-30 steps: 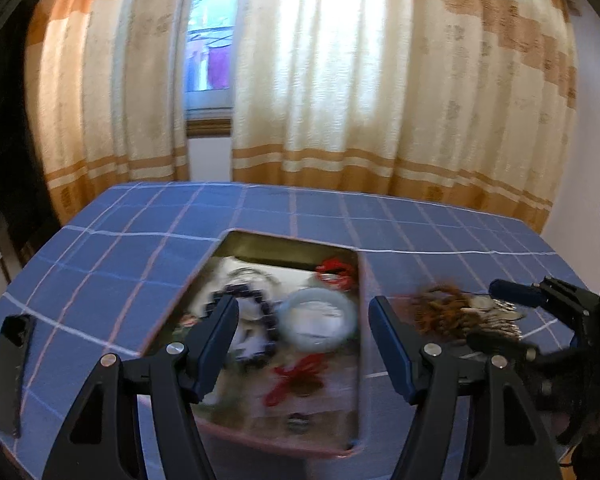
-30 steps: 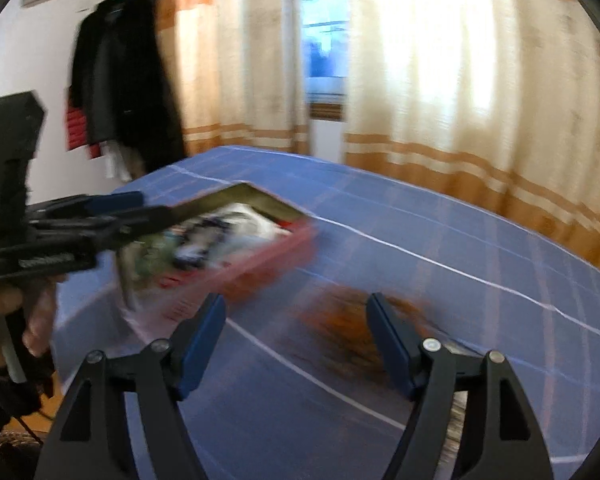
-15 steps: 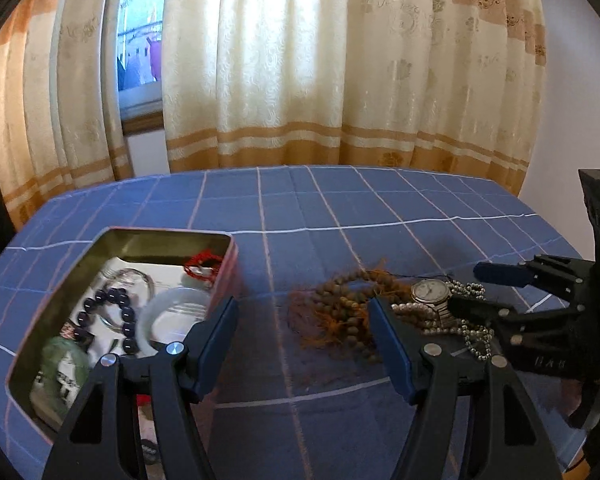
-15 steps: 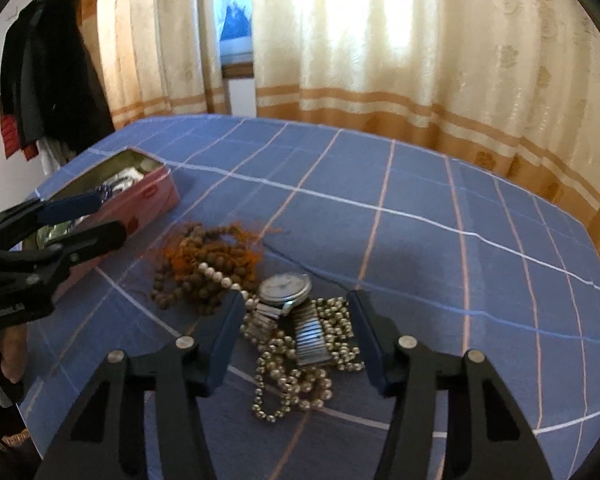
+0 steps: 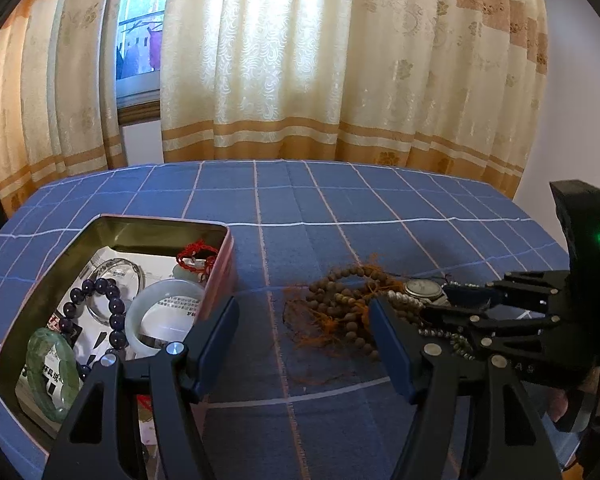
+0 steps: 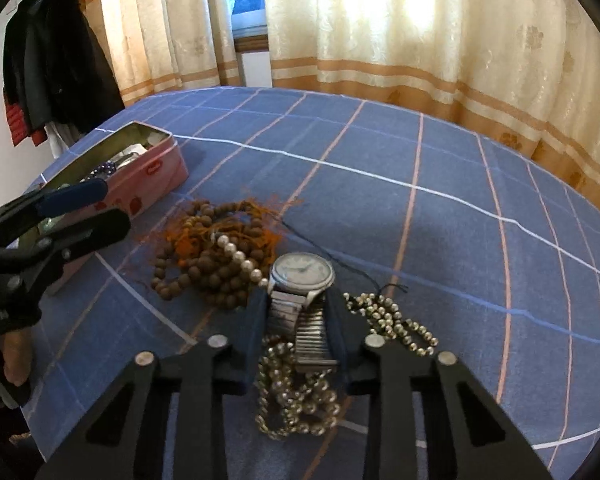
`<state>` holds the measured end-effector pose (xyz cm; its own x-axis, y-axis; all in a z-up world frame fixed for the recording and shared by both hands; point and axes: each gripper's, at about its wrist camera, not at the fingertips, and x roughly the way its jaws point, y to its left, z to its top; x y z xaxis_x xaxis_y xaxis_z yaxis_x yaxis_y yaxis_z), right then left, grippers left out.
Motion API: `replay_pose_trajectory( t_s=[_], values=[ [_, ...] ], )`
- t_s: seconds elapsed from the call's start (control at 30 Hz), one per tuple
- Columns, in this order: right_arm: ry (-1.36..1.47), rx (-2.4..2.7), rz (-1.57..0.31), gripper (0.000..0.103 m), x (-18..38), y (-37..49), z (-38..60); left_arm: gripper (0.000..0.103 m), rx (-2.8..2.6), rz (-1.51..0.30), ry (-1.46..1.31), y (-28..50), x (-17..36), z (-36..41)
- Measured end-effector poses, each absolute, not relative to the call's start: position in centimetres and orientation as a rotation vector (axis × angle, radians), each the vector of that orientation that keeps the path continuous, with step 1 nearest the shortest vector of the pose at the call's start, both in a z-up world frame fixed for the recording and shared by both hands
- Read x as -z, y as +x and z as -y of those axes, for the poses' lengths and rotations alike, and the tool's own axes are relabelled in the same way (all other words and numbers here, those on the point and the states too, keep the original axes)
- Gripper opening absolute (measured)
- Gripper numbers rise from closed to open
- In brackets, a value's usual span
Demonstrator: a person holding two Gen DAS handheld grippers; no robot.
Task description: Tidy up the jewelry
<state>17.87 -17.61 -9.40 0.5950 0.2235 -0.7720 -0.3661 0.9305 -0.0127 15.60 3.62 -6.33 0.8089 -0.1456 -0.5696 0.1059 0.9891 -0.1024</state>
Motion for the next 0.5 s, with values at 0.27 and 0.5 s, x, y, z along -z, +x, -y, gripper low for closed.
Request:
replay_pose_trajectory(
  t_s=[0.27,0.5],
  values=[
    [-0.148,-0.315,-0.796,0.025,8.2,16.9,18.4,0.068,0.144,-0.629,-0.07,15.7,6.5,-3.4],
    [-0.107,-0.304,-0.747,0.021,7.3,16.2,19.7,0.068,0.148,-0.639,-0.061,15.9,6.5,-3.3]
  ],
)
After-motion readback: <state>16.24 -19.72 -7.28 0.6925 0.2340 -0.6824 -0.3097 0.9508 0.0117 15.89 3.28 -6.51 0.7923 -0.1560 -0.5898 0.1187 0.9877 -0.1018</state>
